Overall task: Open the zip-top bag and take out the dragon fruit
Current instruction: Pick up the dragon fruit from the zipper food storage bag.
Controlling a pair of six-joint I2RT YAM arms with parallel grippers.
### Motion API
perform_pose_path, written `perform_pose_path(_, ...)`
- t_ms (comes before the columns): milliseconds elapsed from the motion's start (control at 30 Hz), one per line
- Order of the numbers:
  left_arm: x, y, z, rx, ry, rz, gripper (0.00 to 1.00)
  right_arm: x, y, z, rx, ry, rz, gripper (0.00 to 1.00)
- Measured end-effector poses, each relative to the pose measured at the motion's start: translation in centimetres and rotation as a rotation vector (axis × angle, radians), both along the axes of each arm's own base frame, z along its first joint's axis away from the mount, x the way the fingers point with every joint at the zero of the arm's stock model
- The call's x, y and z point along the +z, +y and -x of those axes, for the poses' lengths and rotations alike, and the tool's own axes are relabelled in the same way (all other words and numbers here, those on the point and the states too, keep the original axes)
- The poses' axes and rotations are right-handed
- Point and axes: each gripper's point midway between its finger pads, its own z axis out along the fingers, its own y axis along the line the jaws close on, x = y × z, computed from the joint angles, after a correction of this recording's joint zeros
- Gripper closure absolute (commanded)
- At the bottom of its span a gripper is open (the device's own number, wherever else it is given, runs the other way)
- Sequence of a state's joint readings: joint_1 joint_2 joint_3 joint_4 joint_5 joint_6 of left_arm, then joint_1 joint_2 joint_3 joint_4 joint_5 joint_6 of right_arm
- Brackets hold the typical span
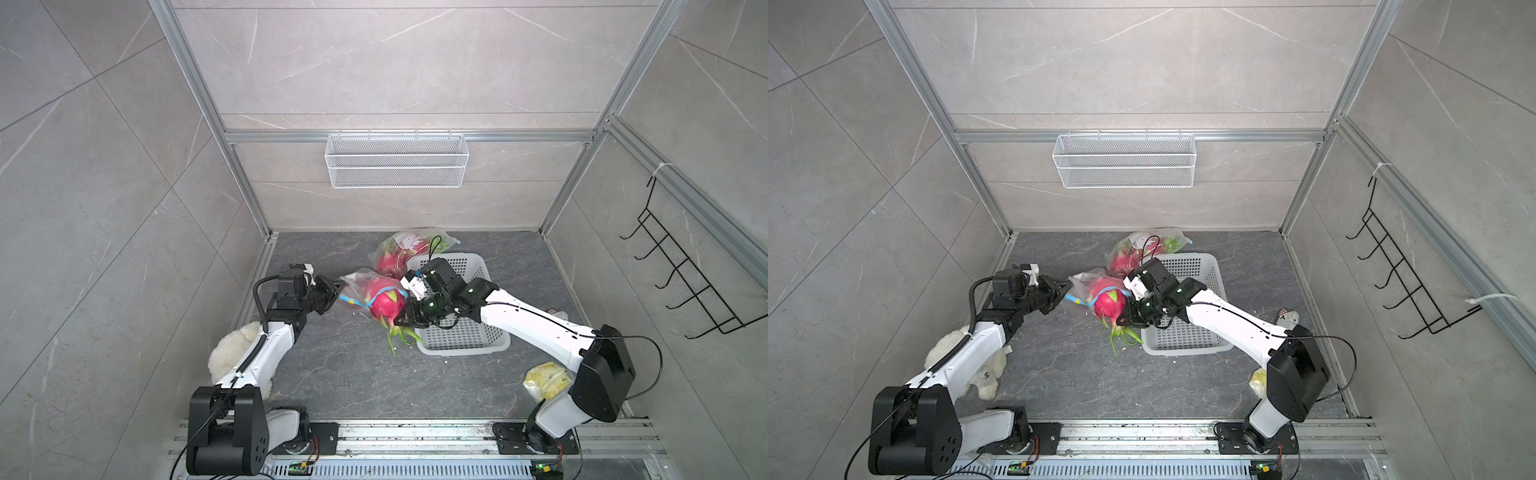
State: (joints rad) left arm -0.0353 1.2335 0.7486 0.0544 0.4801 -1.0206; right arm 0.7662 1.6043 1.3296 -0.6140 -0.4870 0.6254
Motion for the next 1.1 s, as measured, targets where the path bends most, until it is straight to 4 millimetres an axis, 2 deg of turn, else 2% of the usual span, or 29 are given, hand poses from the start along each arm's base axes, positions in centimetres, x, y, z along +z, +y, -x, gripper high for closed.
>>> perform_pose_path(33, 0.4, 0.5, -0.3, 0.018, -0.008, -0.004, 0.01, -0.3, -0.6, 0.1, 0.000, 0.001, 0.034, 1.00)
perform_pose_path(133, 2.7, 1.7, -0.9, 0.062, -0.065, -0.009, 0.00, -0.6, -1.9, 0.3, 0.005, -0.010, 0.113, 1.00)
perform_pose_path(300, 5.9, 1.3, 0.3, 0.054, -0.136, 0.038, 0.00, 0.5, -2.6, -0.6, 0.008, -0.070, 0.150, 1.00)
perform_pose_path(367, 6.4, 0.8, 0.7, 0.036, -0.142, 0.067, 0.00, 0.7, -2.7, -0.9, 0.008, -0.087, 0.158, 1.00)
perform_pose_path(500, 4.7, -0.7, 2.1, 0.002, -0.091, 0.105, 0.00, 0.6, -3.0, -1.2, 0.009, -0.100, 0.175, 1.00)
perform_pose_path(667, 2.6, -5.0, 3.6, -0.113, -0.015, 0.119, 0.00, 0.3, -3.3, -1.0, 0.021, -0.098, 0.194, 1.00)
perform_pose_path(800, 0.3, -6.9, 3.6, -0.168, 0.052, 0.114, 0.03, 0.3, -3.4, -1.0, 0.021, -0.095, 0.198, 1.00)
perform_pose_path(867, -1.0, -7.2, 3.1, -0.169, 0.080, 0.114, 0.13, 0.2, -3.4, -1.0, 0.020, -0.096, 0.199, 1.00)
perform_pose_path(900, -1.5, -7.3, 2.8, -0.167, 0.092, 0.115, 0.24, 0.2, -3.4, -1.0, 0.019, -0.097, 0.199, 1.00)
perform_pose_path(933, -1.9, -7.4, 2.6, -0.164, 0.102, 0.122, 0.46, 0.2, -3.4, -1.0, 0.020, -0.097, 0.199, 1.00)
perform_pose_path(967, -2.3, -7.4, 2.4, -0.162, 0.105, 0.122, 0.59, 0.2, -3.4, -1.0, 0.020, -0.097, 0.200, 1.00)
perform_pose_path(1100, -3.2, -7.6, 1.9, -0.160, 0.113, 0.121, 0.93, 0.2, -3.5, -0.9, 0.027, -0.098, 0.203, 1.00)
